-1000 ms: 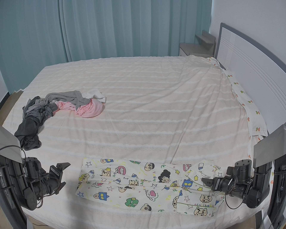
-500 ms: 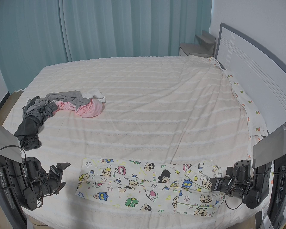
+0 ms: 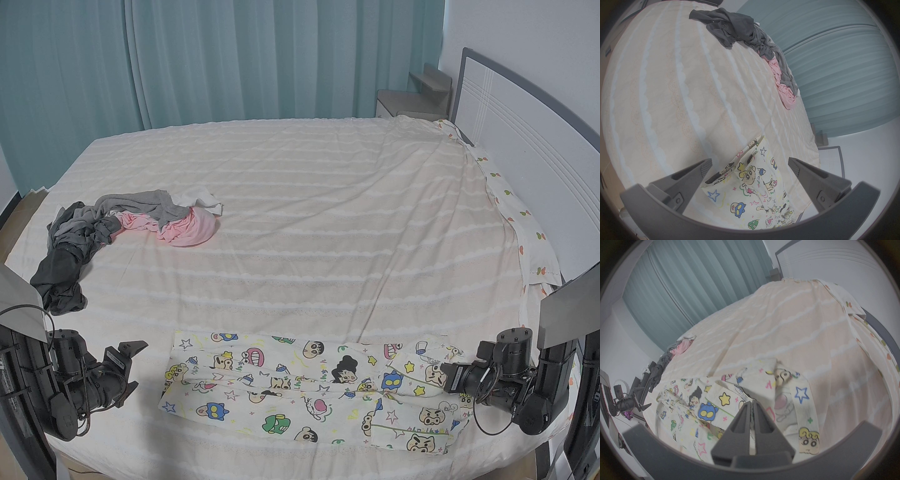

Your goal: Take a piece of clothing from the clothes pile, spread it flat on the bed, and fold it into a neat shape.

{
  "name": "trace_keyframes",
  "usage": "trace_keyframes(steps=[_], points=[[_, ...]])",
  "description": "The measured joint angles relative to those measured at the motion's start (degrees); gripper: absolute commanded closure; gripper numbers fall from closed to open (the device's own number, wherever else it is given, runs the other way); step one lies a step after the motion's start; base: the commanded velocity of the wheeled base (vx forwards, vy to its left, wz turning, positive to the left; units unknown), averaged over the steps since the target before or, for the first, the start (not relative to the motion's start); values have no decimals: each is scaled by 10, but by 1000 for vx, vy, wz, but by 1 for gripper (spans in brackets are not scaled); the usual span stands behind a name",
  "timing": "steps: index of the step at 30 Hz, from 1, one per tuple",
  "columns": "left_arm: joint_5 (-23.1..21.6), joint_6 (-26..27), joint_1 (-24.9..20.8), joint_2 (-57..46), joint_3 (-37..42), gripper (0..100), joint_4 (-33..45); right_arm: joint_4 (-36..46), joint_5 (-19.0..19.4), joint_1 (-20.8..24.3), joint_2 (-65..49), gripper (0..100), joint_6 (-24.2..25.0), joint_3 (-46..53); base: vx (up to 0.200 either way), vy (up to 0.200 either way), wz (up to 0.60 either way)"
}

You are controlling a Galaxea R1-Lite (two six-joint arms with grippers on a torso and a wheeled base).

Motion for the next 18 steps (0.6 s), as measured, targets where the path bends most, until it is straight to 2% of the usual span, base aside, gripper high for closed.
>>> trace_keyframes(steps=[9,18], points=[[0,0,0,0,0,0,0,0,-3,16,-29,100,-29,-40,0,0,0],[0,0,0,0,0,0,0,0,-5,-10,9,100,-68,-94,0,0,0]])
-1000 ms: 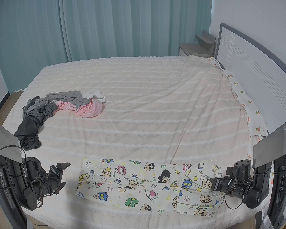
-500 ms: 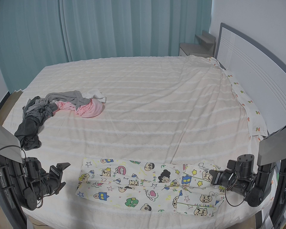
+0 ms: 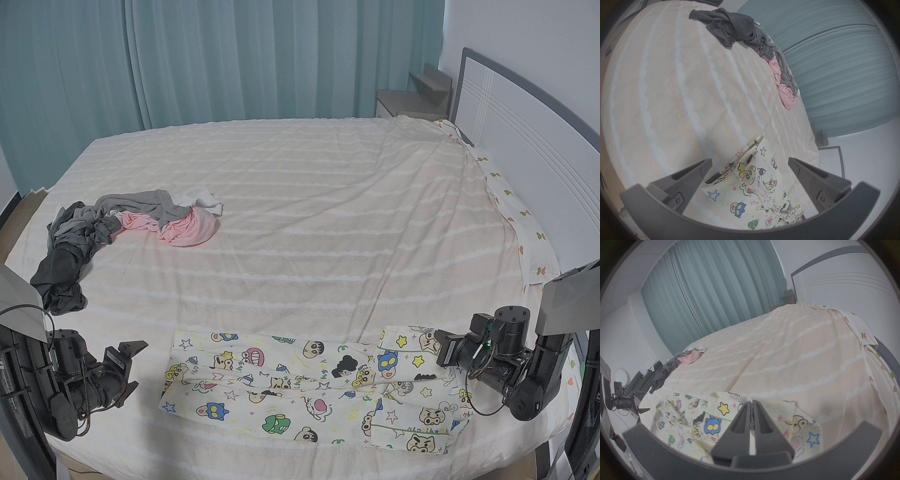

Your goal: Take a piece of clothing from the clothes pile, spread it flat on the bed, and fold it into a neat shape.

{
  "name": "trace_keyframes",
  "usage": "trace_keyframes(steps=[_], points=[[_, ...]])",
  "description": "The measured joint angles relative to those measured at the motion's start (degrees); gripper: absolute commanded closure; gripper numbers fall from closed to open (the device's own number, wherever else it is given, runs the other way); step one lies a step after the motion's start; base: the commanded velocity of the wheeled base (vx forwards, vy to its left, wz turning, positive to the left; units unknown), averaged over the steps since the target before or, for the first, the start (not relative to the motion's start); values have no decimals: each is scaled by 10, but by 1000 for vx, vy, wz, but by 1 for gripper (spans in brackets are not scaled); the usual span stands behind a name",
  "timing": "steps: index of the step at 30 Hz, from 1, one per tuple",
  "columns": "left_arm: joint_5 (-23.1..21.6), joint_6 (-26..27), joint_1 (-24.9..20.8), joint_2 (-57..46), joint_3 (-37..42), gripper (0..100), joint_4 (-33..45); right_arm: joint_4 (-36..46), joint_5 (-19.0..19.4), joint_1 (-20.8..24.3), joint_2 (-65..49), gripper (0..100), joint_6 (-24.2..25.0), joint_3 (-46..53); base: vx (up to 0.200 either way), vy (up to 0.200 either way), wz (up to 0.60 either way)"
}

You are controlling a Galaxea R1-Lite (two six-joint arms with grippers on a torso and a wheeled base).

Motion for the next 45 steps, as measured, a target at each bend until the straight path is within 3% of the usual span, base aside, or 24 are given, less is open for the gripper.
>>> trace_keyframes(steps=[8,9,22,27,34,37,45], points=[[0,0,0,0,0,0,0,0,-2,-17,36,100,-4,-40,0,0,0],[0,0,0,0,0,0,0,0,-2,-18,39,0,-4,-43,0,0,0],[0,4,-1,-1,0,0,0,0,-5,-26,45,0,-8,-39,0,0,0],[2,19,-4,-5,0,0,0,0,-7,-30,-1,0,16,2,0,0,0],[13,79,-33,-23,-12,0,0,0,-7,-25,-103,0,97,102,0,0,0],[14,105,-50,-25,-31,0,0,0,-8,-16,-128,0,109,130,0,0,0],[14,243,-72,-3,-74,0,6,0,-11,10,-157,0,124,153,0,0,0]])
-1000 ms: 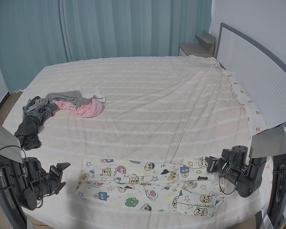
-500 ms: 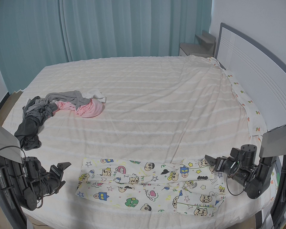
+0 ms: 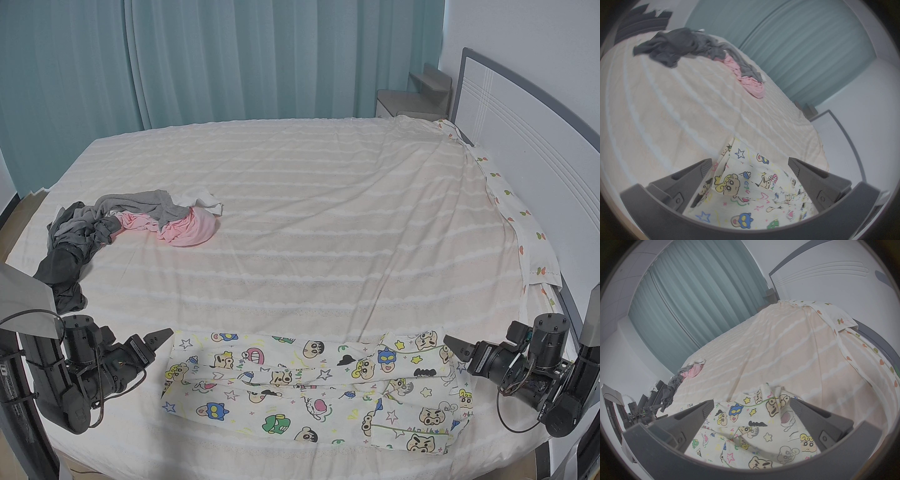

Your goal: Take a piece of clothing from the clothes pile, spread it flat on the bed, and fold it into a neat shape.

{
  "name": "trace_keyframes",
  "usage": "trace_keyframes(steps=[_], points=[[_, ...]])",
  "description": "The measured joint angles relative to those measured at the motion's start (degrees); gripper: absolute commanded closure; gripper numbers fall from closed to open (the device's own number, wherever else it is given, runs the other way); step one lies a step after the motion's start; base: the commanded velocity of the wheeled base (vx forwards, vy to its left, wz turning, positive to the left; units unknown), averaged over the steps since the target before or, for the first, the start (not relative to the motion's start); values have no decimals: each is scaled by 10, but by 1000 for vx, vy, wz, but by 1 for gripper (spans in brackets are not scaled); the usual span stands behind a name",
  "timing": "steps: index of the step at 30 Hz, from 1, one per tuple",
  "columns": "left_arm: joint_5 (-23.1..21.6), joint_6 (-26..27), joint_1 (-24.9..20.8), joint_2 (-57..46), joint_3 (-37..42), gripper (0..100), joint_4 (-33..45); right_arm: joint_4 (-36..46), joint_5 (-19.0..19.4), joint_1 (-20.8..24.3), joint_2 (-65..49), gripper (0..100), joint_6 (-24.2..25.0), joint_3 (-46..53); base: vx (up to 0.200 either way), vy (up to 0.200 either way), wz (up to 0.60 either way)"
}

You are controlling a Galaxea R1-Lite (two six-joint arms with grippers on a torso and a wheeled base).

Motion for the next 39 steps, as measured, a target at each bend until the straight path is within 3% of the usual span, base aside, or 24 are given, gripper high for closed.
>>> trace_keyframes(steps=[5,12,15,22,39], points=[[0,77,-5,8,-32,0,108,0,-12,8,-5,0,3,1,0,0,0],[-1,137,-10,6,-121,0,328,0,-26,12,-3,0,4,1,0,0,0],[-3,159,-11,5,-176,0,377,0,-35,14,4,0,4,1,0,0,0],[-6,205,-21,16,-239,0,402,0,-44,17,16,0,5,1,0,0,0],[-1,229,-41,38,-248,0,416,0,-45,18,20,0,5,1,0,0,0]])
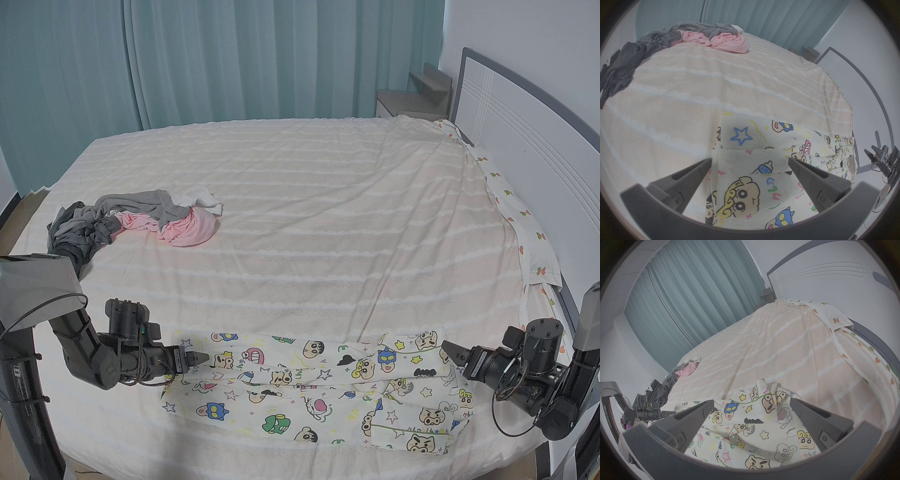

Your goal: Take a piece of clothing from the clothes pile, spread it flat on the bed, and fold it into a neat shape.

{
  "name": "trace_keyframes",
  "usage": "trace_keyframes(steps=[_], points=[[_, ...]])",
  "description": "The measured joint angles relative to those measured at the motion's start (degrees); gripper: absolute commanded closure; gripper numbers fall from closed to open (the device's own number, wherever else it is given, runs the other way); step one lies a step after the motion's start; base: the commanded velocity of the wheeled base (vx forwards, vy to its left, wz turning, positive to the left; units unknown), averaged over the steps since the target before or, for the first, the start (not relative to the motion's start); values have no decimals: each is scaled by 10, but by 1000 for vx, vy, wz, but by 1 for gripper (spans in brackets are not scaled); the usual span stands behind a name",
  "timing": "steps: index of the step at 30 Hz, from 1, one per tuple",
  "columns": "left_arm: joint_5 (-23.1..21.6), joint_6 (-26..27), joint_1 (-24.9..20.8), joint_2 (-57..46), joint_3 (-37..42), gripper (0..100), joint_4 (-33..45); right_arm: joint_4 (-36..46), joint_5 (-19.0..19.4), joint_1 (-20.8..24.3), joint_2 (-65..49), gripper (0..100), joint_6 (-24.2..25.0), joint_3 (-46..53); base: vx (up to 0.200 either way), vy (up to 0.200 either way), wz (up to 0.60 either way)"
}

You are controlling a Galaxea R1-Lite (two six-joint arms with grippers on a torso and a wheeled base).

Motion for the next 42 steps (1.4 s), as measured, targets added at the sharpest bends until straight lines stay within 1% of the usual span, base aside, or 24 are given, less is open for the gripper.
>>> trace_keyframes(steps=[19,24,33,42], points=[[3,13,0,46,-8,0,-9,0,-1,6,1,0,-1,0,0,0,0],[3,14,2,43,-7,0,-7,0,-1,7,1,0,-1,0,0,0,0],[3,17,21,25,3,0,-2,0,-1,7,1,0,0,0,0,0,0],[0,17,23,27,6,0,-7,0,-4,9,2,0,-1,0,0,0,0]])
